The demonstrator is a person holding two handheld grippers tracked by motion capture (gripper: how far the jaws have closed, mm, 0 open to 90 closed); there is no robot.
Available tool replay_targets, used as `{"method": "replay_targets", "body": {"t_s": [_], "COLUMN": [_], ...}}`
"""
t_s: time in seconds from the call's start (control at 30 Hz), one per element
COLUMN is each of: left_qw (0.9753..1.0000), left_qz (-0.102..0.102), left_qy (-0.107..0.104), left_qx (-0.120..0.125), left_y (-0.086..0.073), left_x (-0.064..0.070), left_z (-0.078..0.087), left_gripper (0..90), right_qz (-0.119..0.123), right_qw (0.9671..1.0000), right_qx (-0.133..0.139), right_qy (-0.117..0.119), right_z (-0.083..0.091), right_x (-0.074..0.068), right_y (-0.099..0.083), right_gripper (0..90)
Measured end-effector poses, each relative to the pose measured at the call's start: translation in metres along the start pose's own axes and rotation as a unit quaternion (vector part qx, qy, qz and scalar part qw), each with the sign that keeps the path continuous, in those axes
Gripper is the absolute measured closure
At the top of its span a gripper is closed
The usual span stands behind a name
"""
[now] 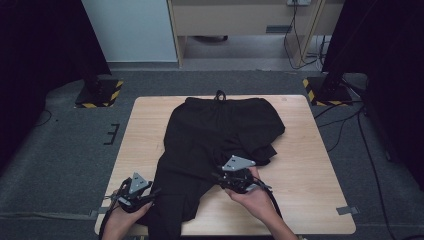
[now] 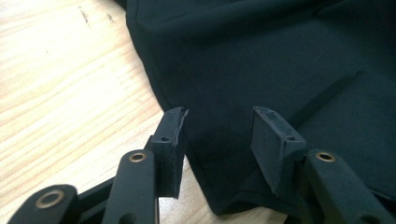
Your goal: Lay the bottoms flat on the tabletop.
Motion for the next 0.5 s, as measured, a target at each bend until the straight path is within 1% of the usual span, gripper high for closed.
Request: {"method": "replay_targets", "body": {"t_s": [0.03, 0.1, 0.2, 0.23, 0.3, 0.4, 0.5], "left_qw": [1.0, 1.0, 0.9998, 0.9997, 0.9993, 0.9993, 0.9992], "left_qz": [0.001, 0.0, -0.002, -0.003, -0.005, 0.005, -0.001], "left_qy": [-0.001, -0.003, -0.009, -0.01, -0.012, -0.013, -0.014], "left_qx": [-0.001, -0.006, -0.015, -0.022, -0.036, -0.035, -0.038], "left_y": [0.0, -0.001, -0.003, -0.004, -0.008, -0.01, -0.013], "left_x": [0.0, 0.001, 0.002, 0.003, 0.003, 0.002, 0.004], "left_z": [-0.001, -0.003, -0.005, -0.006, -0.009, -0.008, -0.004], "left_gripper": [54.4, 54.3, 55.0, 55.2, 55.2, 55.3, 57.8], "right_qz": [-0.002, -0.008, -0.018, -0.019, -0.014, -0.01, -0.007], "right_qw": [1.0, 0.9999, 0.9996, 0.9995, 0.9992, 0.9983, 0.9973], "right_qx": [-0.001, -0.006, -0.015, -0.019, -0.037, -0.058, -0.074], "right_qy": [0.0, 0.008, 0.018, 0.016, 0.005, -0.006, -0.002], "right_z": [-0.002, -0.012, -0.028, -0.032, -0.046, -0.059, -0.062], "right_x": [-0.002, -0.008, -0.015, -0.017, -0.018, -0.018, -0.02], "right_y": [0.002, 0.006, 0.005, 0.003, -0.005, -0.016, -0.027], "right_gripper": [63.9, 62.1, 58.8, 58.8, 55.8, 50.5, 45.6]}}
Point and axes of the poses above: each handheld gripper's, and its own axes: z roughly backward along the jaws, y roughly out of its top, x roughly to its right, the point moved 7 cm from there along -z, roughly forward along the jaws, and after that the axes turned 8 degrees about -z, right-handed, at the moved point
